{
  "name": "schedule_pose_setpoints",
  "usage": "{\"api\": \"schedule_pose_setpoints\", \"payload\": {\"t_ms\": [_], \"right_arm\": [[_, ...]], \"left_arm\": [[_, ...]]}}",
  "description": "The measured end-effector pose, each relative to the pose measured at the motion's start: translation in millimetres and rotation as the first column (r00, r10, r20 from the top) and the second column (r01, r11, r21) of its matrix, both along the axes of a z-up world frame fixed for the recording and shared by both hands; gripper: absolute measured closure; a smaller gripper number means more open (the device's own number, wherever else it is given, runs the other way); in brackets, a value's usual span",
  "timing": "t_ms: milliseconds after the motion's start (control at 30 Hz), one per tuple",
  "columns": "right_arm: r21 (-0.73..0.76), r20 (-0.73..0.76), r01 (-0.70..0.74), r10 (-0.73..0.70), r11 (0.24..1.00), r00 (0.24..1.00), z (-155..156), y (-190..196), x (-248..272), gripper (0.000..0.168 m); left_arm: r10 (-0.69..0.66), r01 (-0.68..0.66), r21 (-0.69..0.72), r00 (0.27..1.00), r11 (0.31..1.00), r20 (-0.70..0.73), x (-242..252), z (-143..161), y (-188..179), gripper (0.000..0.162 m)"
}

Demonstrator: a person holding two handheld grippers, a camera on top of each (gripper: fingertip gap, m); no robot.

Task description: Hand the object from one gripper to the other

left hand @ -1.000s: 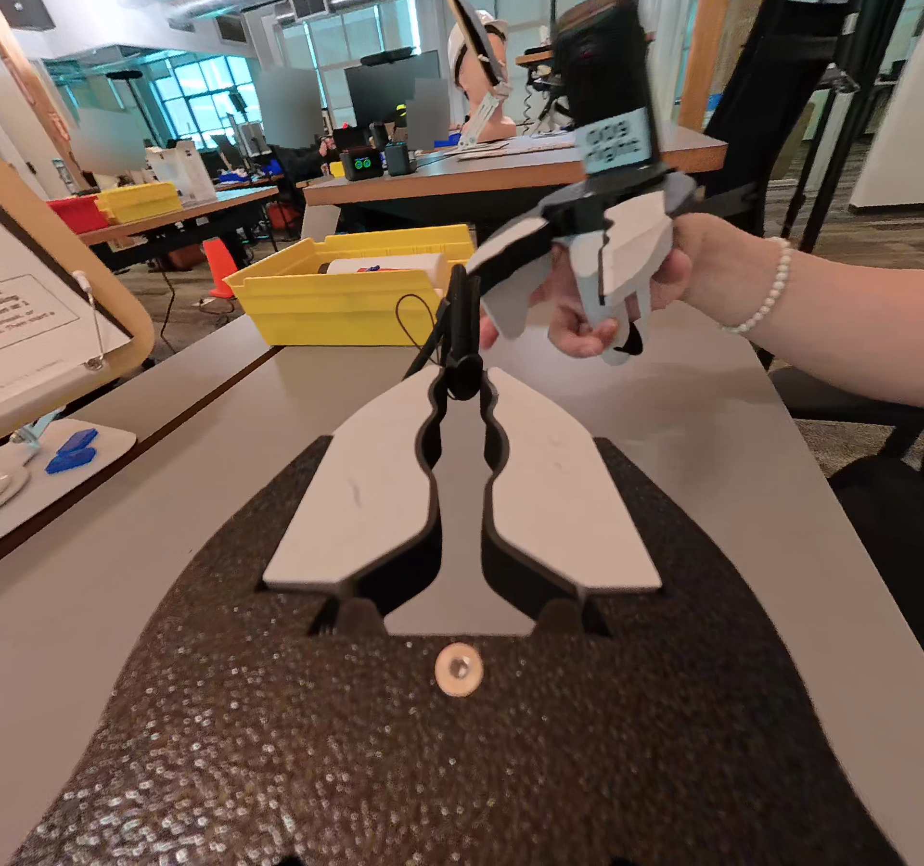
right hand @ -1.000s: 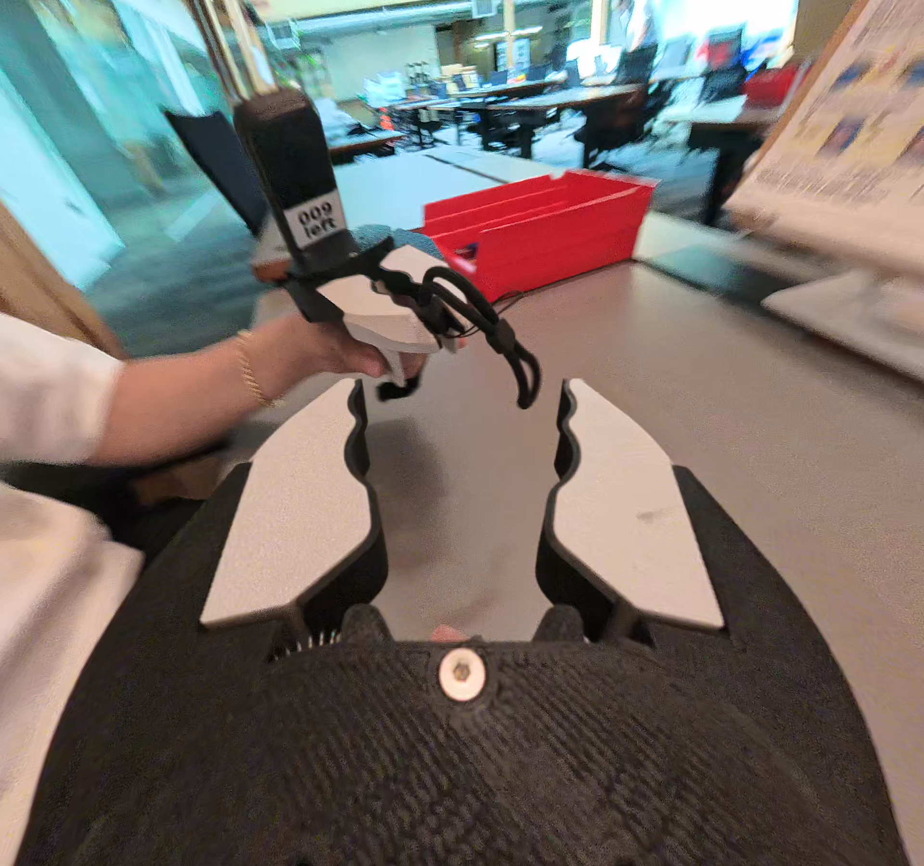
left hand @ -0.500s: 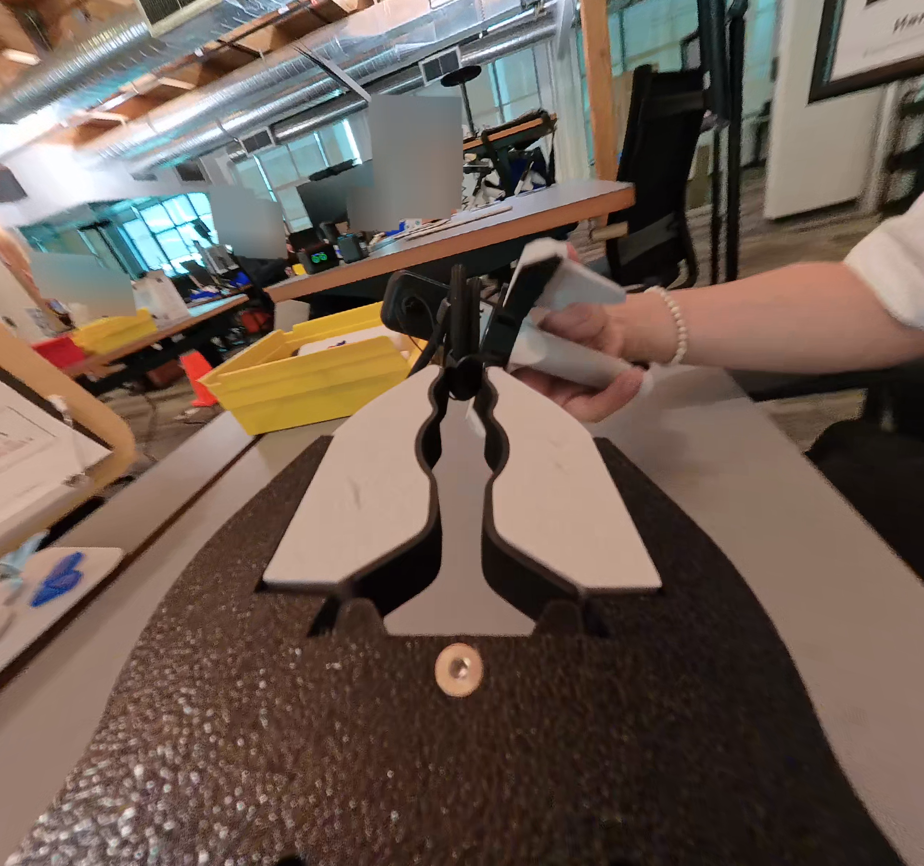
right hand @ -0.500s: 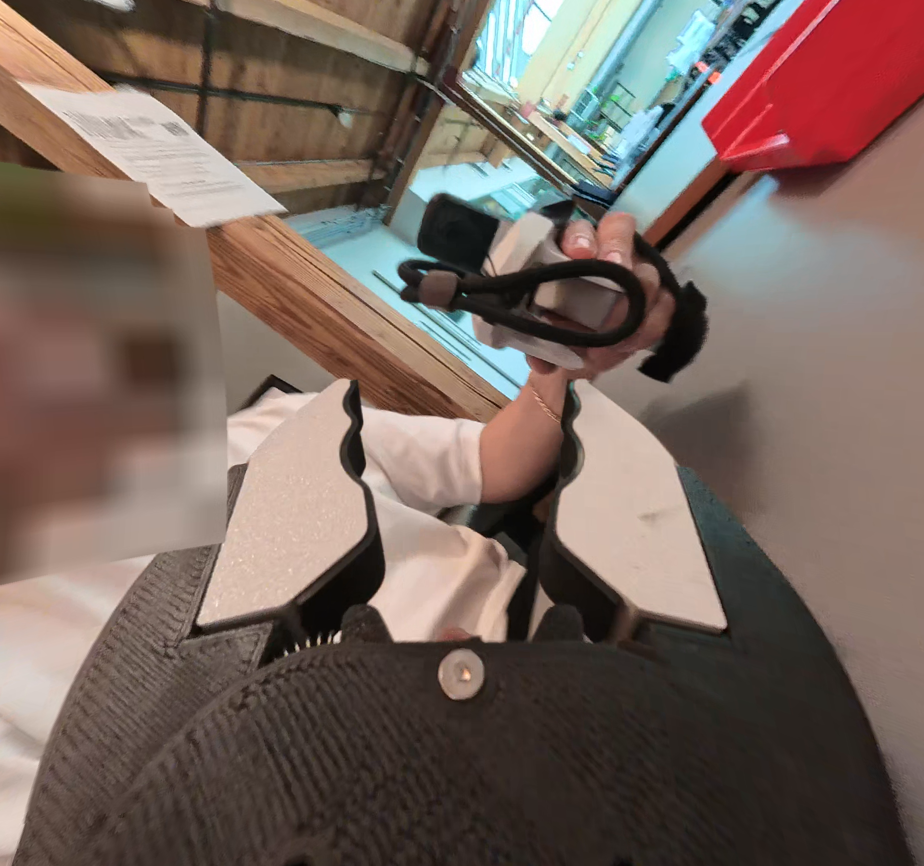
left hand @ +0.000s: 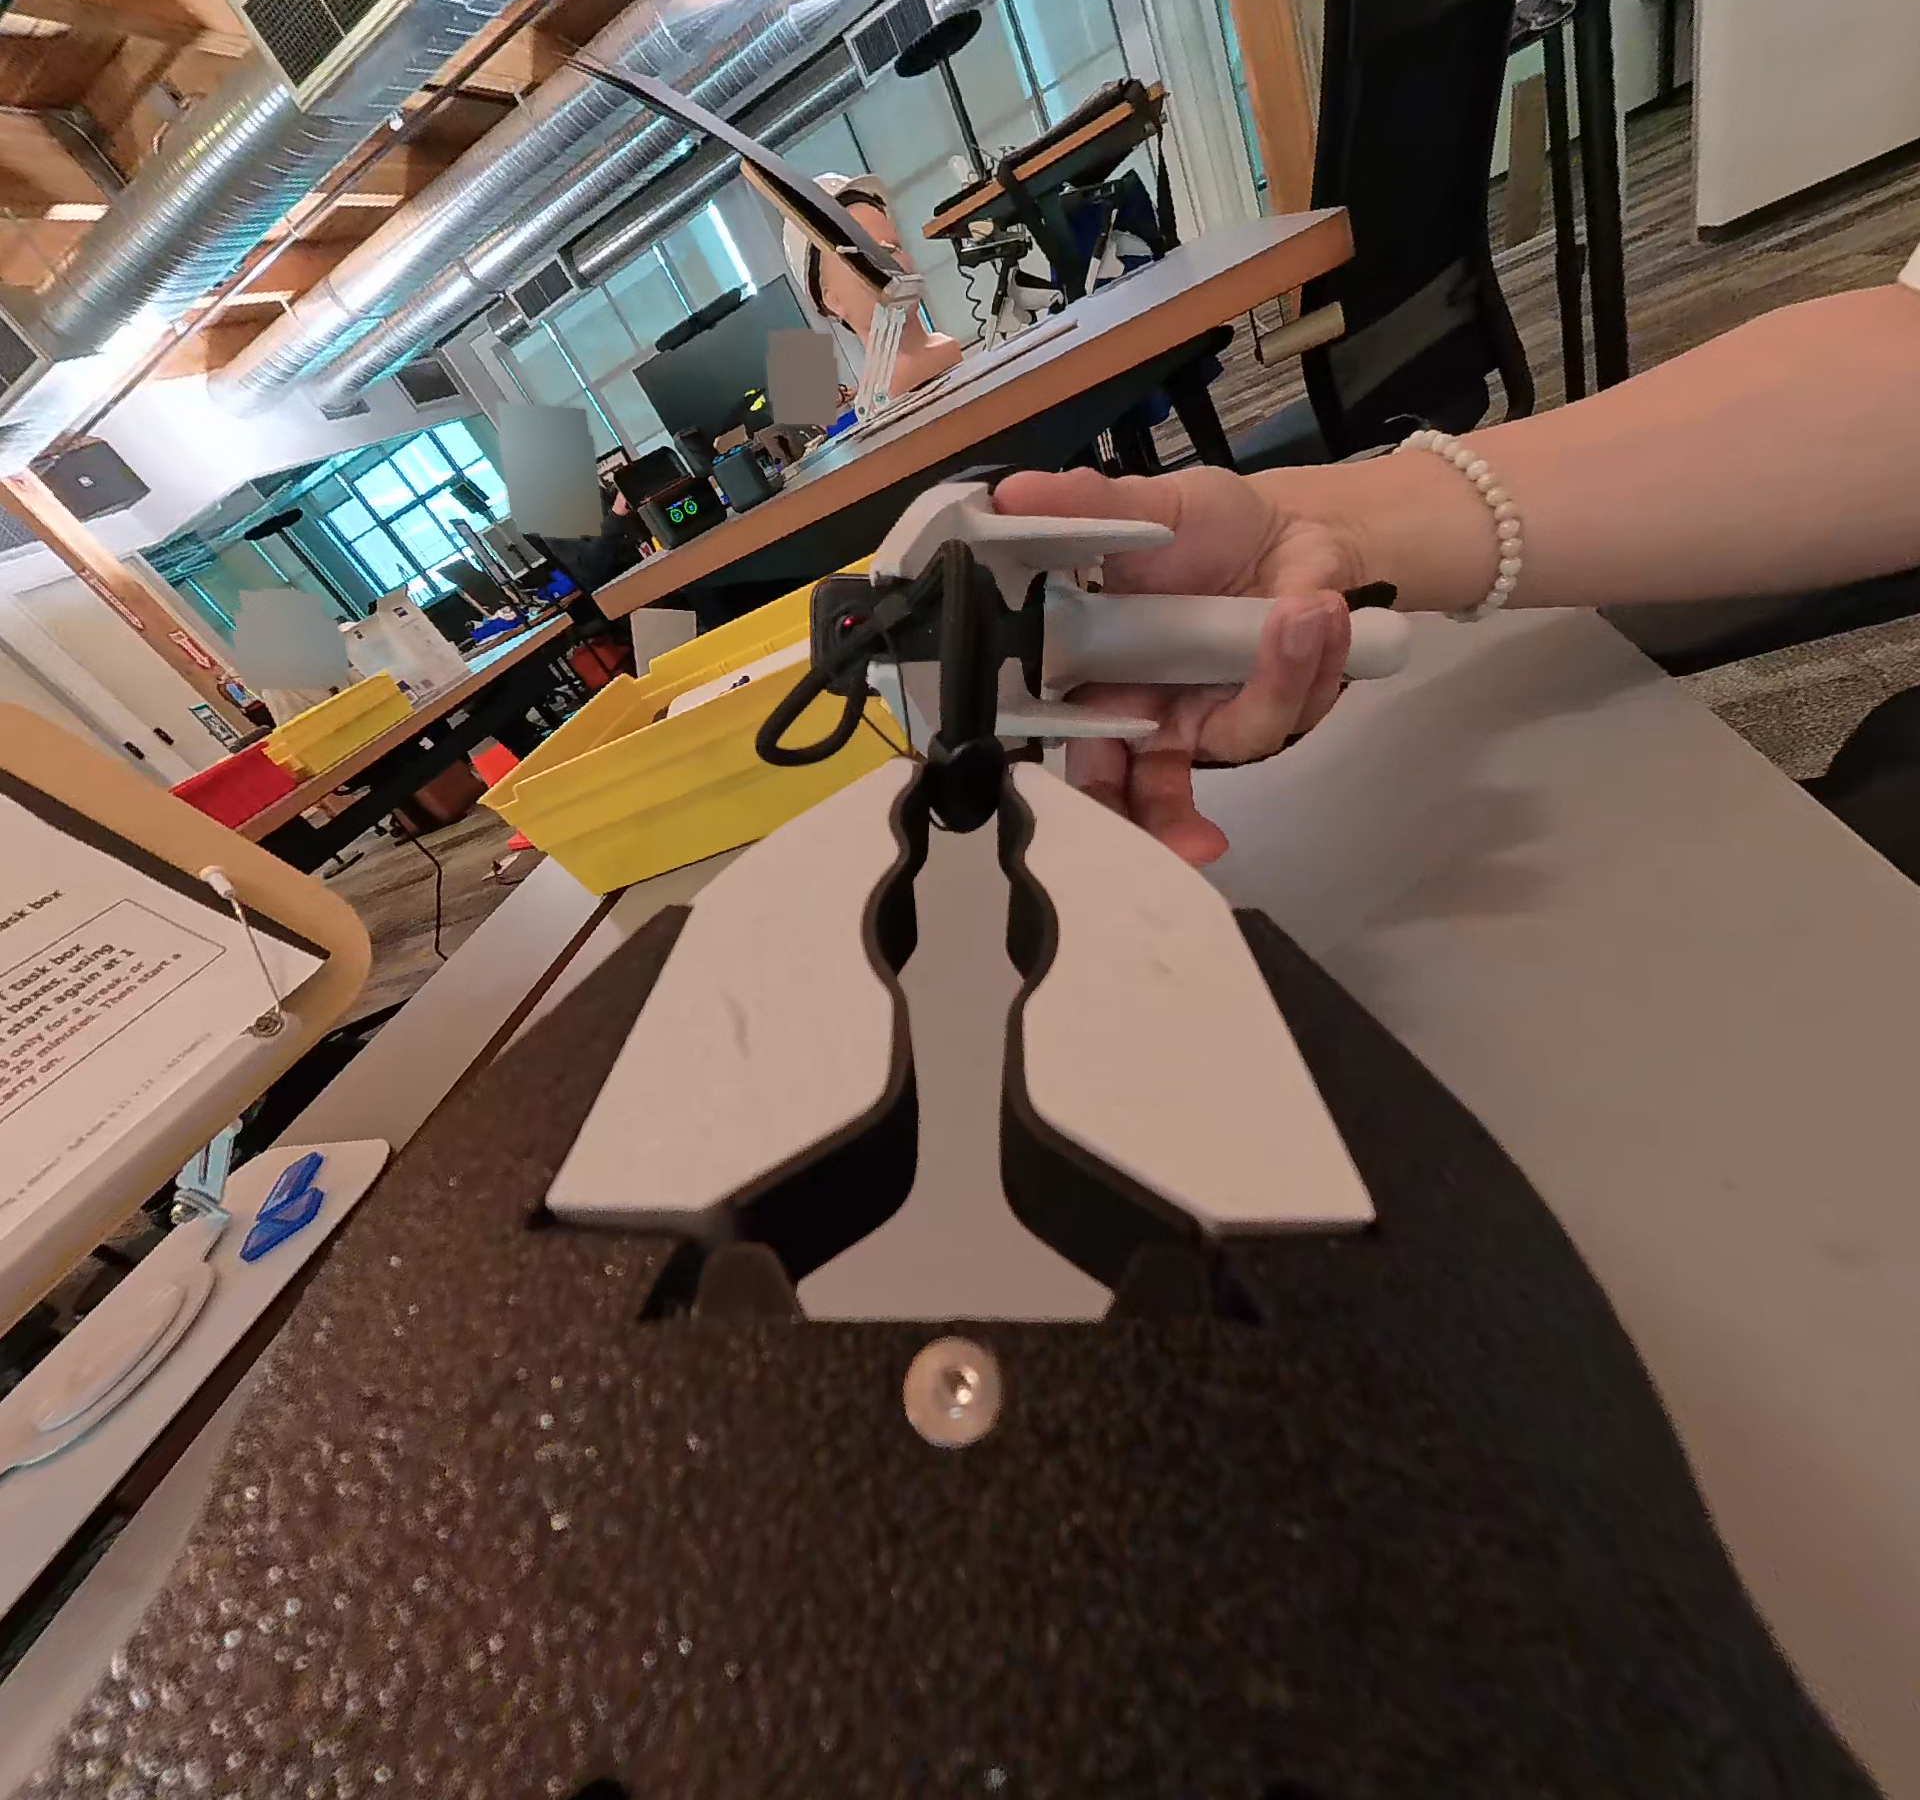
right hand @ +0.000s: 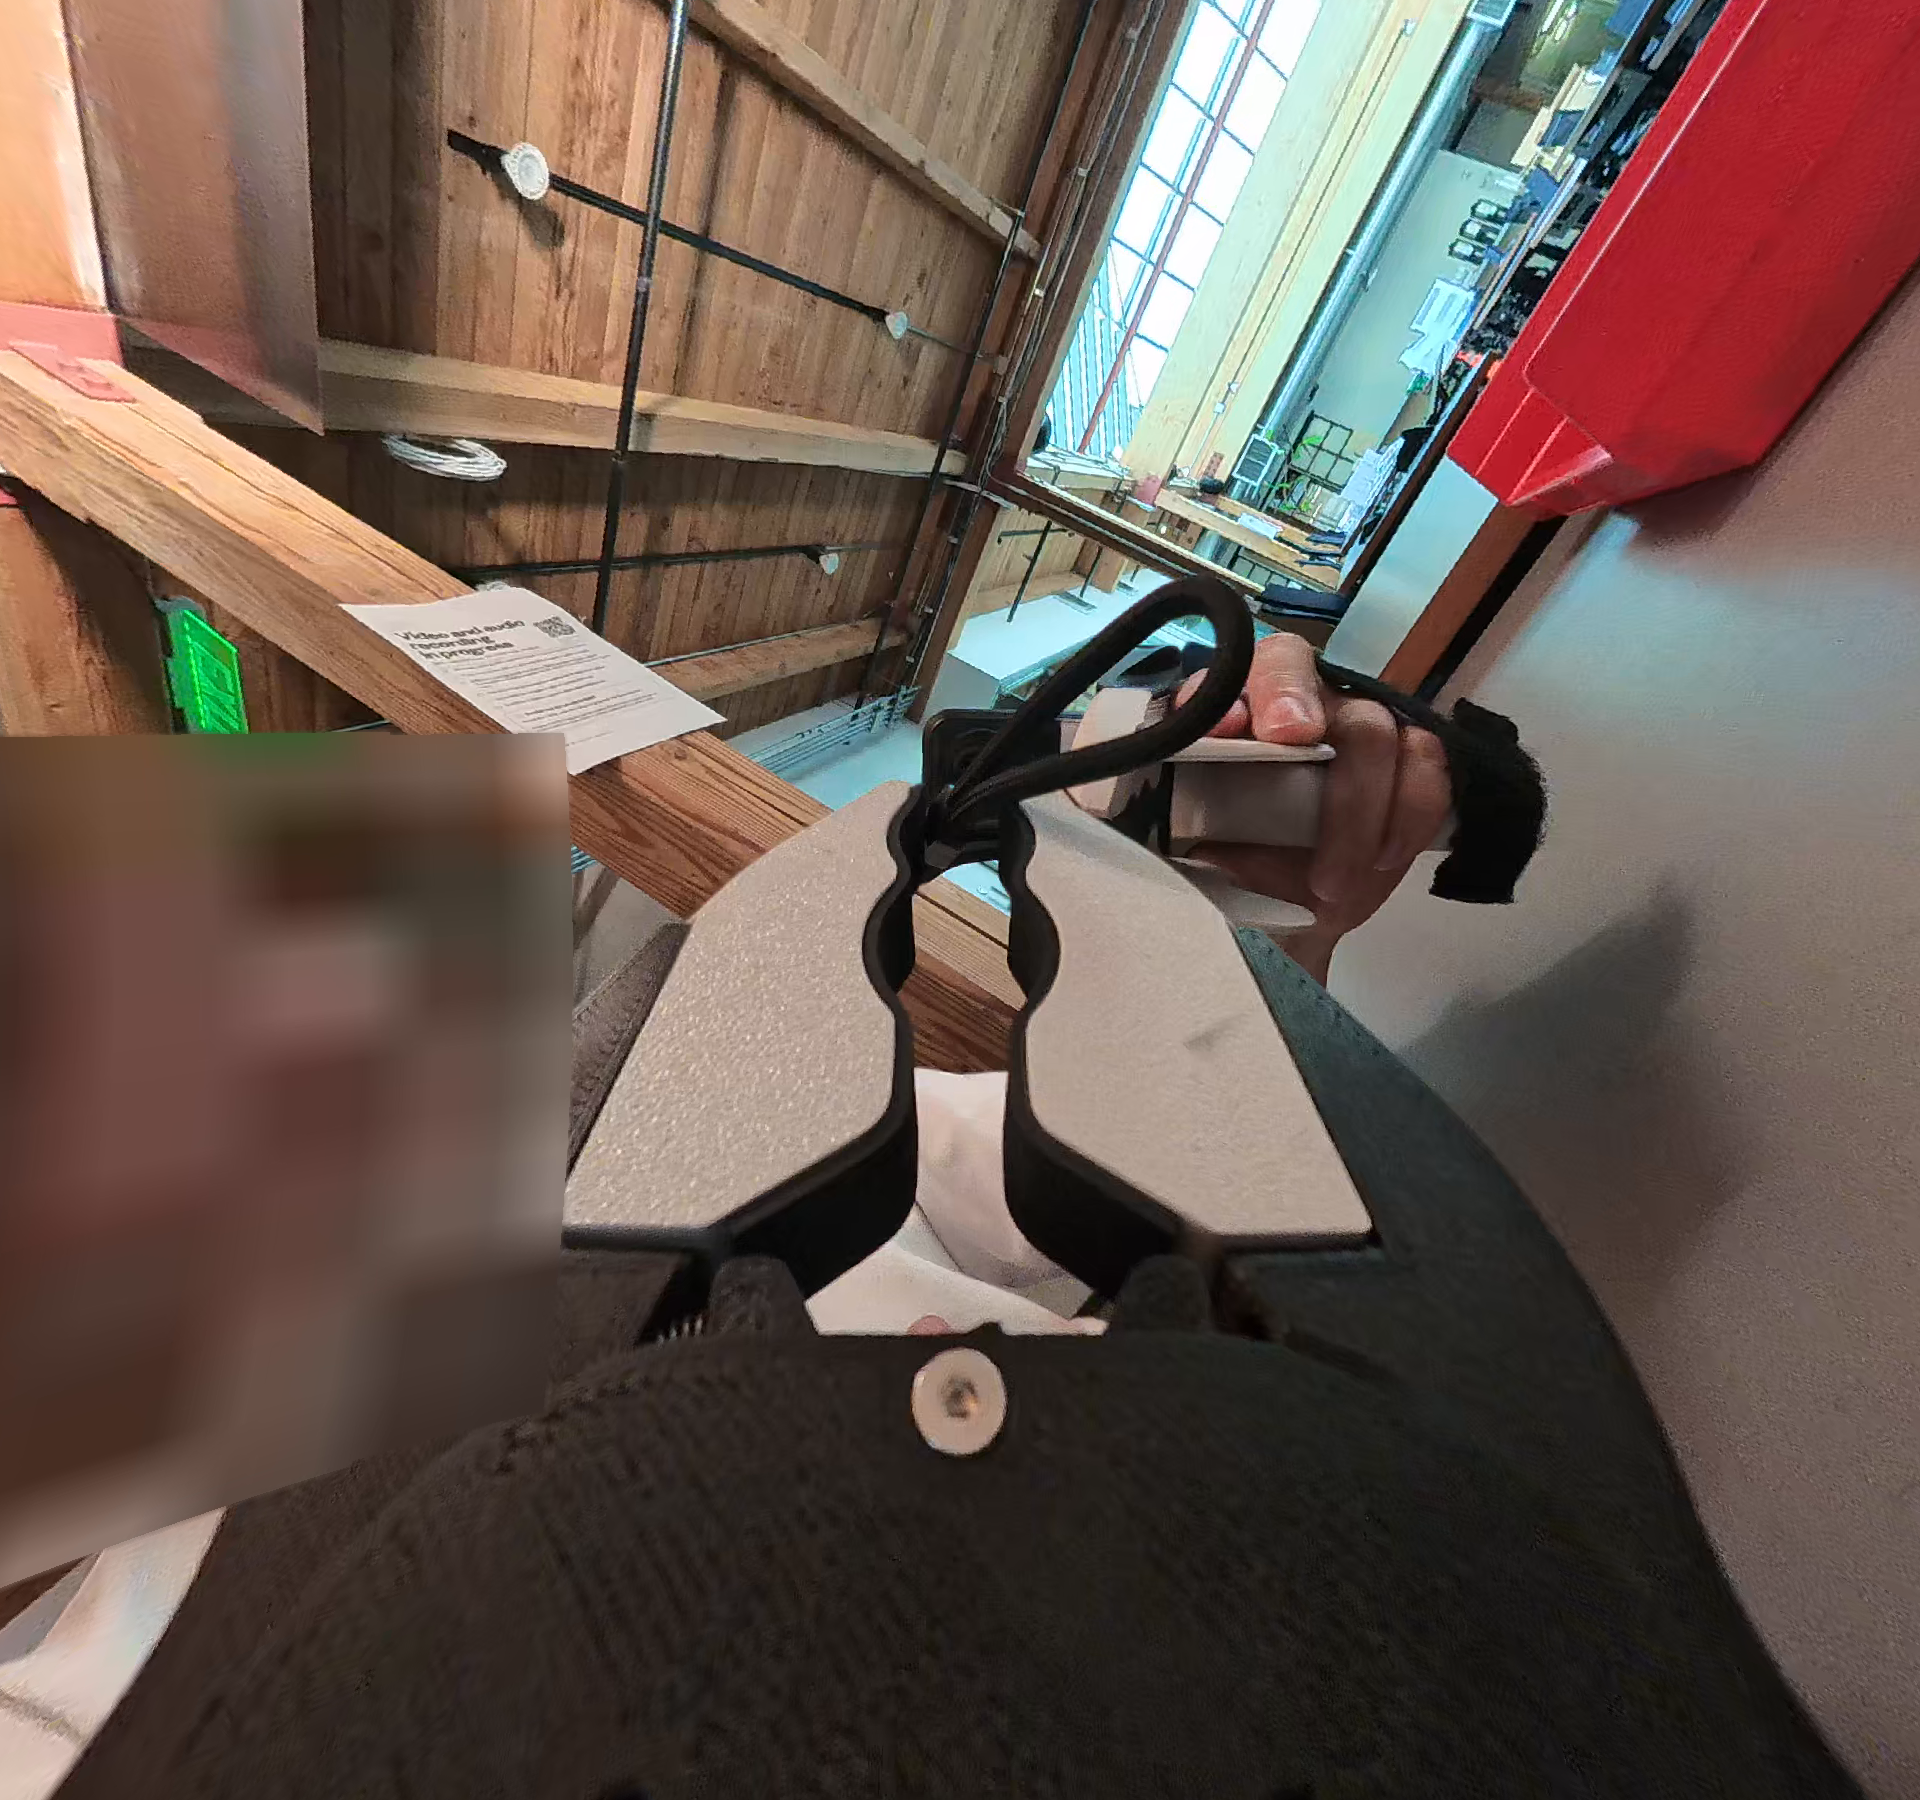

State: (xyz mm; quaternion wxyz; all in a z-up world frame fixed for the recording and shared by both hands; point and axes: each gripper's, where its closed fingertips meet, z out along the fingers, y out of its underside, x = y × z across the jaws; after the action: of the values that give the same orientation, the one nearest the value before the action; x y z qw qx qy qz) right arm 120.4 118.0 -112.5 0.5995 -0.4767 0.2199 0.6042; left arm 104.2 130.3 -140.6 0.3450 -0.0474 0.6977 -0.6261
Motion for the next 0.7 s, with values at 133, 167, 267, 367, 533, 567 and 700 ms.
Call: {"api": "schedule_pose_setpoints", "payload": {"t_ms": [133, 167, 267, 367, 533, 567, 700], "right_arm": [[-0.021, 0.045, 0.022, -0.022, 1.000, 0.999, -1.2, 2.2, -0.6, 0.161], [-0.028, 0.070, 0.051, -0.049, 0.998, 0.996, -2.6, 3.0, 2.3, 0.162], [-0.034, 0.105, 0.088, -0.084, 0.996, 0.991, -4.5, 1.3, 9.2, 0.163], [-0.068, 0.199, 0.204, -0.187, 0.977, 0.962, -7.8, -0.8, 23.3, 0.163], [-0.067, 0.483, 0.444, -0.361, 0.893, 0.798, 4.1, -17.5, 47.4, 0.163], [-0.061, 0.549, 0.484, -0.375, 0.873, 0.747, 6.6, -21.5, 50.6, 0.163], [-0.018, 0.803, 0.668, -0.387, 0.744, 0.453, 7.9, -35.2, 68.9, 0.163]], "left_arm": [[-0.005, 0.005, 0.007, 1.000, 1.000, -0.016, 0.3, -3.4, -2.2, 0.150], [-0.005, 0.005, 0.004, 1.000, 1.000, -0.029, 0.7, -4.3, -2.5, 0.150], [-0.002, -0.001, -0.033, 0.997, 0.999, -0.075, 2.4, -3.4, -0.9, 0.150], [0.002, -0.009, -0.070, 0.995, 0.997, -0.100, 3.2, -0.1, 2.7, 0.142], [0.051, -0.071, -0.112, 0.984, 0.991, -0.170, 11.3, 2.9, 11.3, 0.110], [0.056, -0.078, -0.116, 0.982, 0.990, -0.182, 12.6, 2.4, 12.1, 0.109], [0.072, -0.102, -0.118, 0.969, 0.988, -0.236, 17.7, -3.3, 12.4, 0.110]]}}
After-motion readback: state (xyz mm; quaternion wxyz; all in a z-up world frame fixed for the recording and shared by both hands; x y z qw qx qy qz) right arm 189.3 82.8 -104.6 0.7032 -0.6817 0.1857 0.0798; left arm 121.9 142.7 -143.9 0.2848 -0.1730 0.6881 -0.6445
